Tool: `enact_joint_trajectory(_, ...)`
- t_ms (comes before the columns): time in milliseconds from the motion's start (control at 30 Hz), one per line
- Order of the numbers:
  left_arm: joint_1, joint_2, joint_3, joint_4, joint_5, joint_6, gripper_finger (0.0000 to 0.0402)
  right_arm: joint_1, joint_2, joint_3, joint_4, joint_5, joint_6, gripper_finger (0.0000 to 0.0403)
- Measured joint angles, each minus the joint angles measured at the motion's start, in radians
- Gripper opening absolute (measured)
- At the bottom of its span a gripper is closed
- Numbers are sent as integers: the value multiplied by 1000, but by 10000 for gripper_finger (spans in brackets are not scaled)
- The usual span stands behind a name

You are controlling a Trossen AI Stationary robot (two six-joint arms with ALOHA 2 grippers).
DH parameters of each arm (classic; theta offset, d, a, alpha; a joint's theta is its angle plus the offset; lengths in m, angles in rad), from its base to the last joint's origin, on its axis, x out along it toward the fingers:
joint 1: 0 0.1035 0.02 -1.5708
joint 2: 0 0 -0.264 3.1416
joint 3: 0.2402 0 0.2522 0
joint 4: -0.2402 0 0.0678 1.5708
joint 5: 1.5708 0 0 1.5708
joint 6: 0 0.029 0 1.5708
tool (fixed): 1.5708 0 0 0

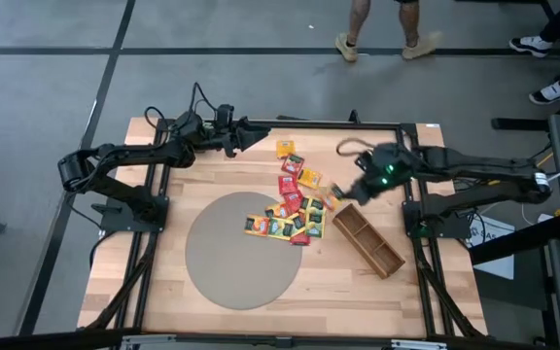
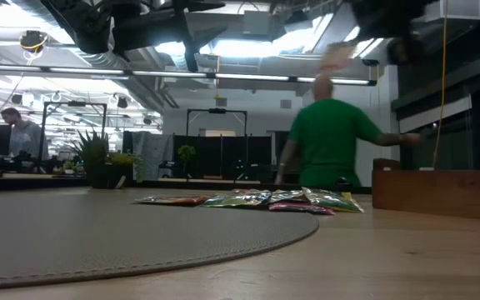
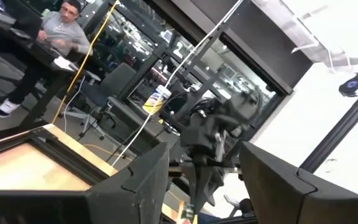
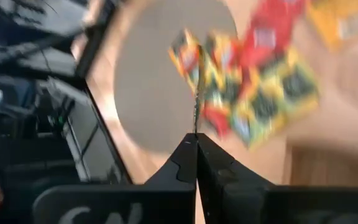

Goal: Pick & Place Tea
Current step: Put the orange tea bag into the middle section of the wooden organizer

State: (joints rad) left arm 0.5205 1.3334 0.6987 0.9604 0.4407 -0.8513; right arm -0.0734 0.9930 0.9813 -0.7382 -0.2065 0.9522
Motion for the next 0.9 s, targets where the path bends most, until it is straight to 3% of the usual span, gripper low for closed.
enact_joint_trajectory(133, 0, 0, 0, -8, 0, 0, 189, 120, -44, 0, -139, 13, 136, 1)
enact_joint_trajectory(433, -1, 0, 0, -38, 0, 6, 189, 362, -68, -5, -409, 193, 409, 1)
enact_joint_trajectory(733, -1, 0, 0, -60, 0, 19, 191, 501, -66, -142, -404, 214, 512, 1)
enact_joint_trajectory(900, -1, 0, 0, -61, 0, 27, 186, 518, -66, -225, -371, 291, 516, 1)
